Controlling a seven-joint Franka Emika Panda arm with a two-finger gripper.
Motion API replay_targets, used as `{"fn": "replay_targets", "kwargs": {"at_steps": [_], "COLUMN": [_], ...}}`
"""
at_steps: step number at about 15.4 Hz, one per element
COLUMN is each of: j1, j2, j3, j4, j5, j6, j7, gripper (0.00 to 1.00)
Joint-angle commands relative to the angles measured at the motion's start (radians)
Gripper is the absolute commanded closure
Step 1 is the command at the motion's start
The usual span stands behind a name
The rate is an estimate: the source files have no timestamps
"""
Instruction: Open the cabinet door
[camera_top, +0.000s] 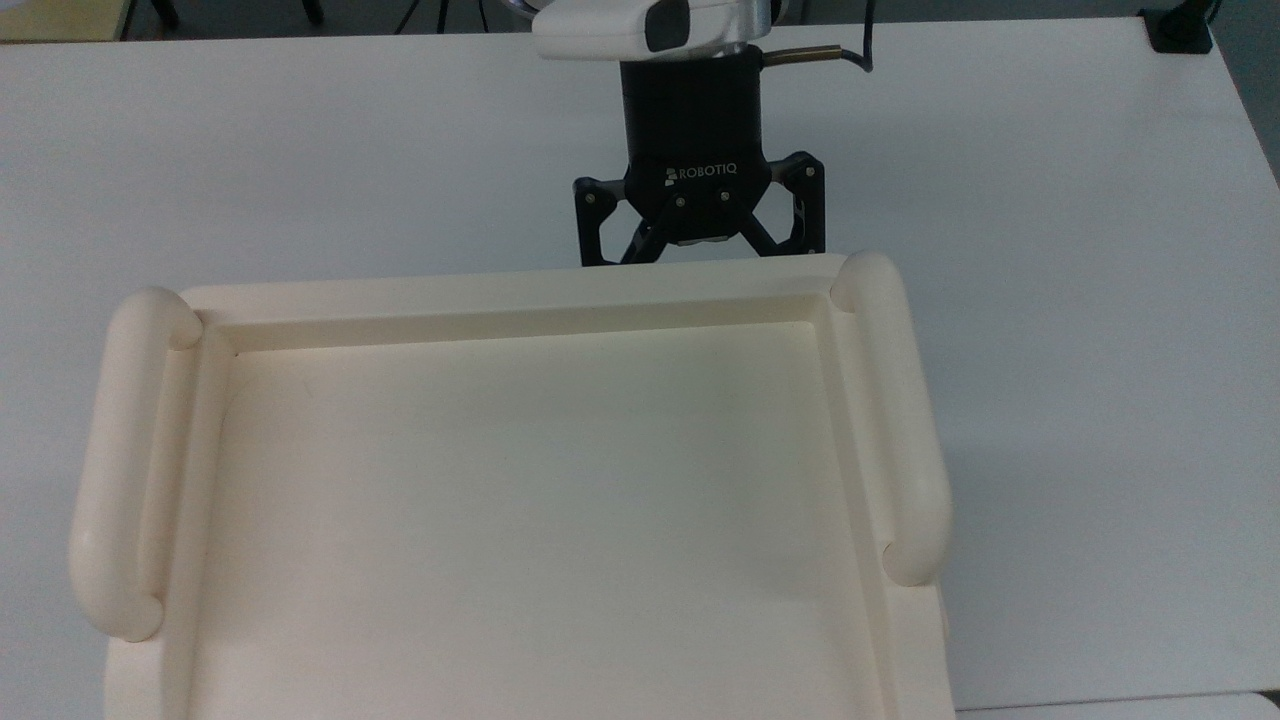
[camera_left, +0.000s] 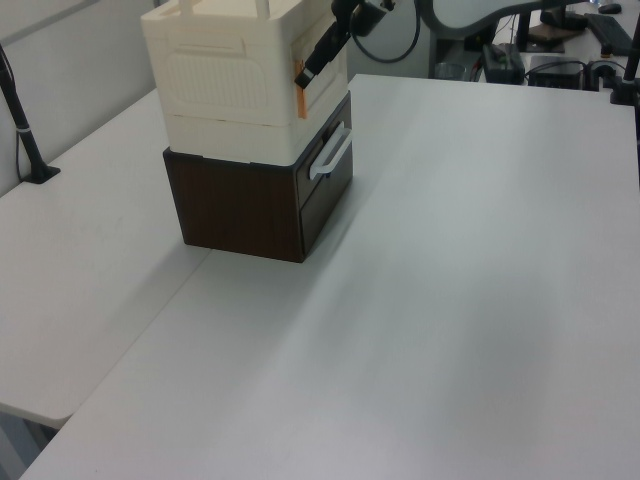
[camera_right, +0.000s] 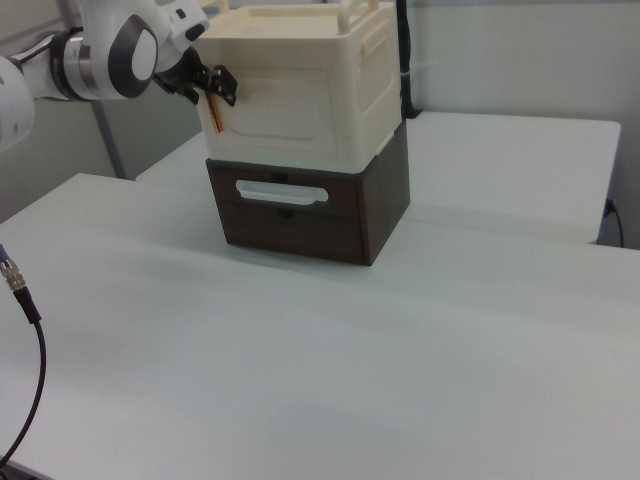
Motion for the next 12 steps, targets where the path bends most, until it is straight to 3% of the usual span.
{"fn": "replay_targets", "kwargs": {"at_steps": [1, 4, 8, 12], "j1": [0.017, 0.017, 0.012, 0.008], "j2": [0.016, 0.016, 0.006, -0.043], "j3": [-0.006, -0.004, -0.006, -0.012], "j4": [0.021, 0.018, 0.014, -0.033], "j5": [-0.027, -0.053, -0.056, -0.052], "j6": [0.022, 0.022, 0.017, -0.012], "j7": [0.004, 0.004, 0.003, 0.003], "gripper": [0.32, 0.50, 0.82, 0.85]}}
